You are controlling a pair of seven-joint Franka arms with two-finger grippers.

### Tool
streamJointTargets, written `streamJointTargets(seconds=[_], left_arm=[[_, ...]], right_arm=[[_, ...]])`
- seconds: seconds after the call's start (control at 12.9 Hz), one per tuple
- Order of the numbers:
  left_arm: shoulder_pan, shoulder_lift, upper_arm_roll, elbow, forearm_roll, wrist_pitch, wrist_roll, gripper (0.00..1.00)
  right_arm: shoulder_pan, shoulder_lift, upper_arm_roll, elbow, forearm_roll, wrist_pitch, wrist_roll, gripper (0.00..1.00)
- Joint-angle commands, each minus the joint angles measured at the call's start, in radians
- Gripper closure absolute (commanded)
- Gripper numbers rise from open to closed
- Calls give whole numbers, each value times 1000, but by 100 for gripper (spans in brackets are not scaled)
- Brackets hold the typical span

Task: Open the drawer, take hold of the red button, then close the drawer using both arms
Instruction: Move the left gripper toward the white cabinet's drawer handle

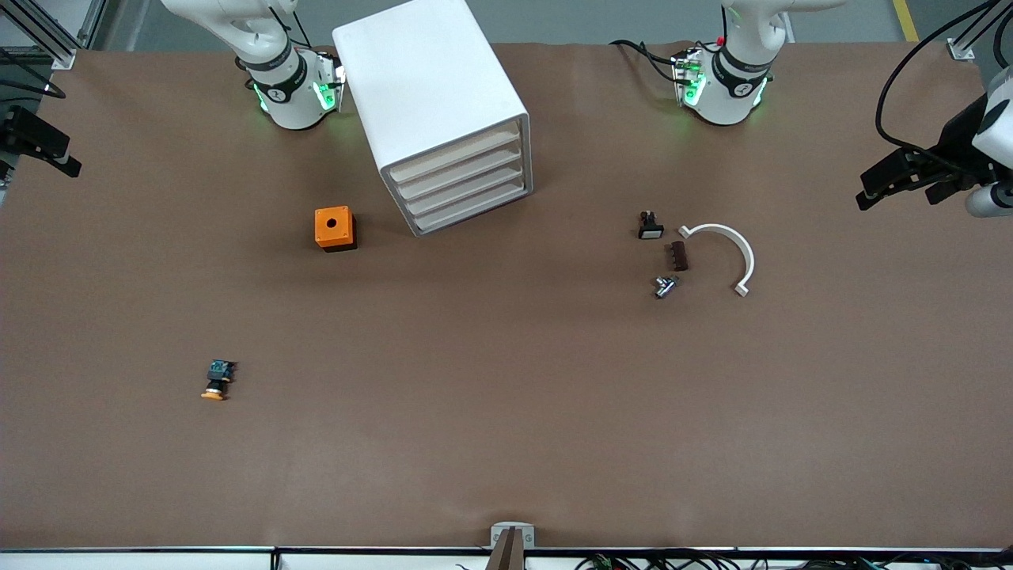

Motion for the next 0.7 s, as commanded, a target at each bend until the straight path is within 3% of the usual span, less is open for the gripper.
streamJointTargets(seconds=[0.0, 0.47, 0.62], left_arm=[[6, -4, -2, 6, 8, -7, 19, 0], [84, 14, -2, 5, 8, -17, 20, 0], [104, 60, -1, 5, 8, -14, 19, 0]], right_arm=[[-23, -18, 18, -6, -10, -5, -11, 0], [-23, -17, 18, -6, -10, -7, -11, 0], [-25, -17, 16, -6, -10, -8, -11, 0]])
